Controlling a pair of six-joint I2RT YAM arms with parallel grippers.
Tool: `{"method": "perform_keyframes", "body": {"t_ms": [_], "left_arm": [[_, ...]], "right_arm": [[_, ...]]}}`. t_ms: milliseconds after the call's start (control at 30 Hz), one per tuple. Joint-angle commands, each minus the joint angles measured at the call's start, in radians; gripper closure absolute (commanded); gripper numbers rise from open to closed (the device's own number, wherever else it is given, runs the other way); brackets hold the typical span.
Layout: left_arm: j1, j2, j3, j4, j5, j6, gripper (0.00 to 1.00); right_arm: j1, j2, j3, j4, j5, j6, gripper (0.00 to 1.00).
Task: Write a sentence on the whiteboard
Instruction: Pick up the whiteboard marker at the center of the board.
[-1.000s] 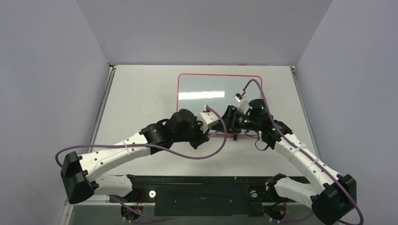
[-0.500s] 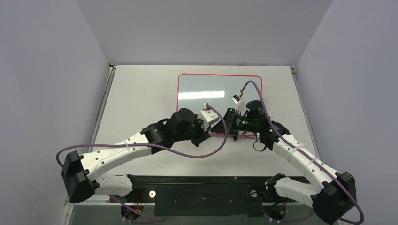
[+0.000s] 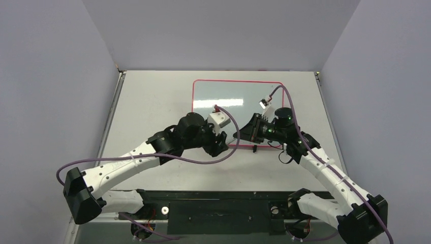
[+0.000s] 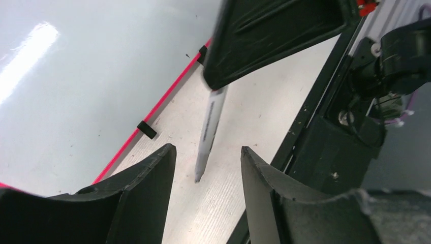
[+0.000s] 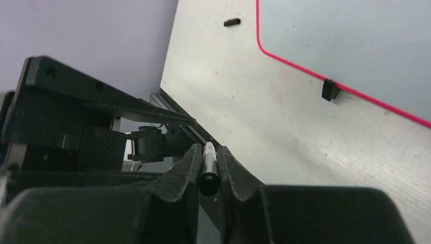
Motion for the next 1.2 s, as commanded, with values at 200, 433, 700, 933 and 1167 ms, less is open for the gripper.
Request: {"method": "perform_keyframes", "body": {"t_ms": [200,433,700,933,1167], "left_arm": [[0.294,-0.23,-0.089,0.435,0.509,-0.394,0.52],[0.377,-0.219,-0.157,0.762,0.699,-0.653,0.51],[0.377,-0.208,-0.189,0.879,0.706,-0.739,0.53],[0.377,-0.198,-0.19,0.92,0.7,-0.766,0.62],[0.375,-0.177,-0.185,0.922,0.681,-0.761,0.75]], "right_arm": [[-0.064,-0.135,0.056,0.317,-0.121,0.027,1.0],[-0.062,-0.165,0.038,0.595,-0.172,0.151,1.0],[-0.057,-0.141,0.064,0.703,-0.18,0.212,1.0],[-0.049,-0.123,0.069,0.721,-0.175,0.221,1.0],[-0.043,-0.109,0.075,0.724,-0.173,0.22,1.0]]}}
